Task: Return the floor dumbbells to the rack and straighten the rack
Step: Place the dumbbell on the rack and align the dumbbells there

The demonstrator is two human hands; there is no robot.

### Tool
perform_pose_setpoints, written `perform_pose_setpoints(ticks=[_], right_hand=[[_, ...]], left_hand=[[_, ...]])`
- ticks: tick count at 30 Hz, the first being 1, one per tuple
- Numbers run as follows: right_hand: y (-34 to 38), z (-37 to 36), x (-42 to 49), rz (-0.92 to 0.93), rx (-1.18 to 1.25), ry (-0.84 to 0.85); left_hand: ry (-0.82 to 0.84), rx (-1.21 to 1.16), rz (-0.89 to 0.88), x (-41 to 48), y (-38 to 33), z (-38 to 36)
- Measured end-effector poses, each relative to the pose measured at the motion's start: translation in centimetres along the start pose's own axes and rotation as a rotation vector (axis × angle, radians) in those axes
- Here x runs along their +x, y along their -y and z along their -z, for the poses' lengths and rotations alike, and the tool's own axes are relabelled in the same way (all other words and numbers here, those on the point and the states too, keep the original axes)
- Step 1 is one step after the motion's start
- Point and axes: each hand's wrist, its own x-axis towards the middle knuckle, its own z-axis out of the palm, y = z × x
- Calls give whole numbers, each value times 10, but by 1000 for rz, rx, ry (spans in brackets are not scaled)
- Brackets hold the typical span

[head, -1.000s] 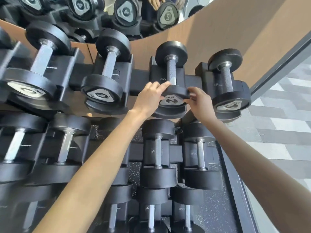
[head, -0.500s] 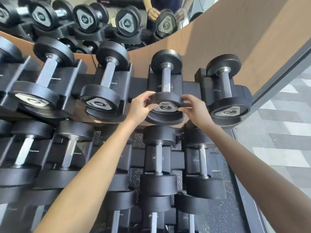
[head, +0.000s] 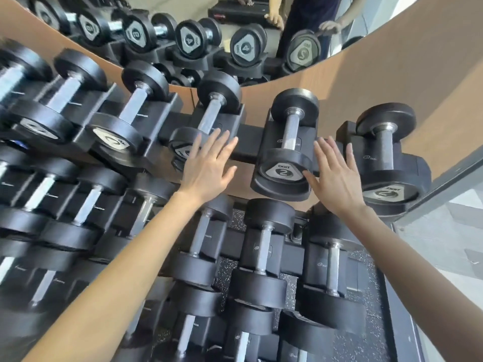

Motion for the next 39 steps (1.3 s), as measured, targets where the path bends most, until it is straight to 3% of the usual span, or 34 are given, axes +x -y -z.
perform_pose_setpoints(ticks=[8,18,26,31,39], right_hand=[[61,9,19,145,41,10],[146,-19,44,175,77,82],[205,-29,94,-9,103,205],[220,-32,110,-137,172,227],[217,-57,85,-469,672,73]], left_hand=[[122,233,130,-41,66,35],[166,163,128,-49,133,13],[216,-211,-110,-14,170,-17],[228,-437,-166,-3,178,-28],[187,-317,-368,17,169,-13]])
